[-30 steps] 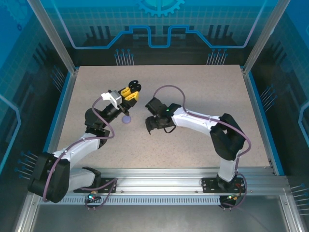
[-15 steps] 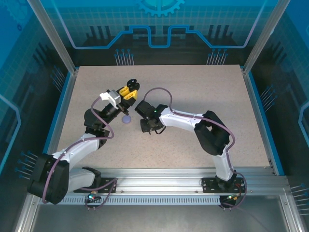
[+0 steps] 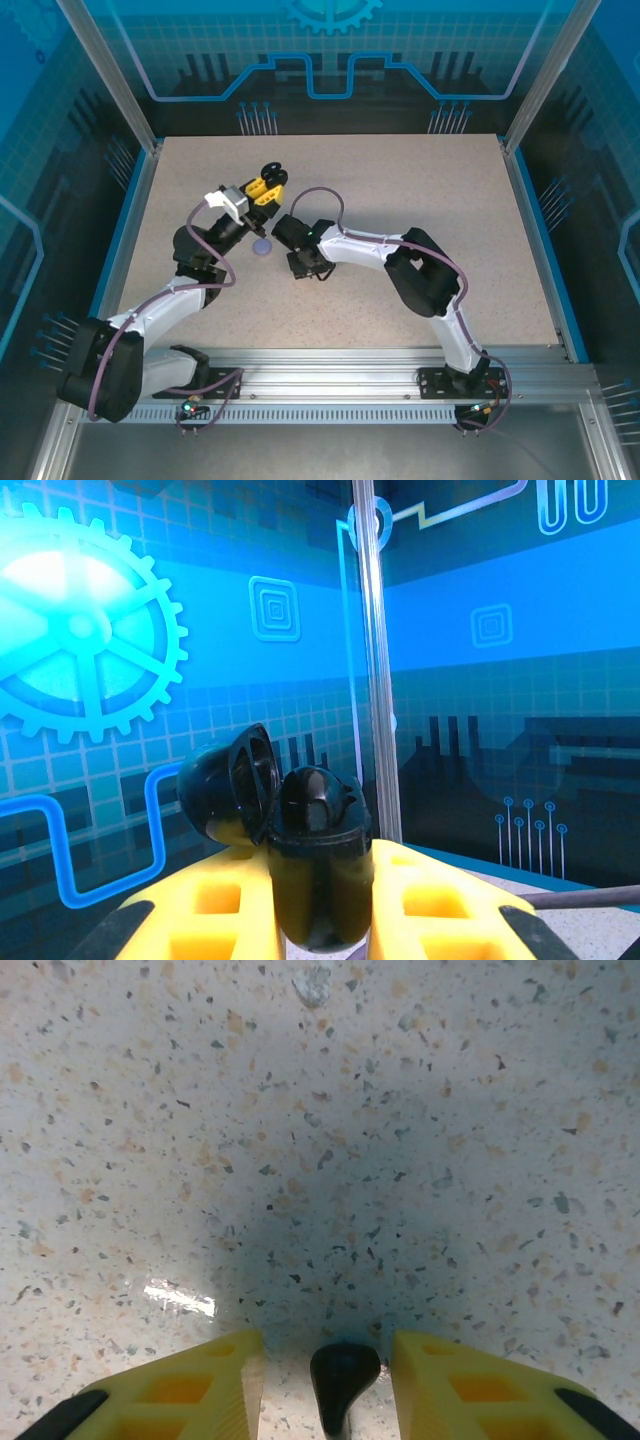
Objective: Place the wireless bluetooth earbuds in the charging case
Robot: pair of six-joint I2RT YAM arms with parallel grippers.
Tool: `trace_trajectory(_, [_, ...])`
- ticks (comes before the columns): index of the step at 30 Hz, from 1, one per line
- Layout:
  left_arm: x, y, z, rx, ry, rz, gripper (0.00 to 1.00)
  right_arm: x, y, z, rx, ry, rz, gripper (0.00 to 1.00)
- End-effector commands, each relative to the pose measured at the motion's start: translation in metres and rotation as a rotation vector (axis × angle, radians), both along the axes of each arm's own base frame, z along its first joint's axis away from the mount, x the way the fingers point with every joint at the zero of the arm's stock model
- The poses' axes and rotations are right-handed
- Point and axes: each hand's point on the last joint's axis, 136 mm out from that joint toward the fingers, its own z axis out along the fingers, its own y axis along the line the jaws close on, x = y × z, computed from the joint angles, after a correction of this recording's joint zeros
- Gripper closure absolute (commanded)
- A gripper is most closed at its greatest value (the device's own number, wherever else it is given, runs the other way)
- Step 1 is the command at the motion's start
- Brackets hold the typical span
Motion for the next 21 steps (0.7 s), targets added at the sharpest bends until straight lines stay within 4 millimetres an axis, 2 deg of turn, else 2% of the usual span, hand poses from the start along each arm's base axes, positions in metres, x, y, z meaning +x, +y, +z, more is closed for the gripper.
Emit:
trace_trajectory(1, [-0.0036, 0.0067, 0.0074, -0.018, -0.044, 0.022, 1.0, -0.0037, -0.0019, -0.0083, -0.049, 0.009, -0.013, 0.63])
trace_trajectory(11, [-0.0034, 0.0067, 0.0065, -0.019, -0.042, 0.02, 1.0, -0.0012, -0.0029, -0.0154, -0.063, 0.011, -0.022, 0.67])
trace_trajectory(21, [-0.0032, 0.0062, 0.0059, -0.021, -0.039, 0.015, 1.0, -0.008, -0.0046, -0.0173, -0.068, 0.018, -0.015, 0.68])
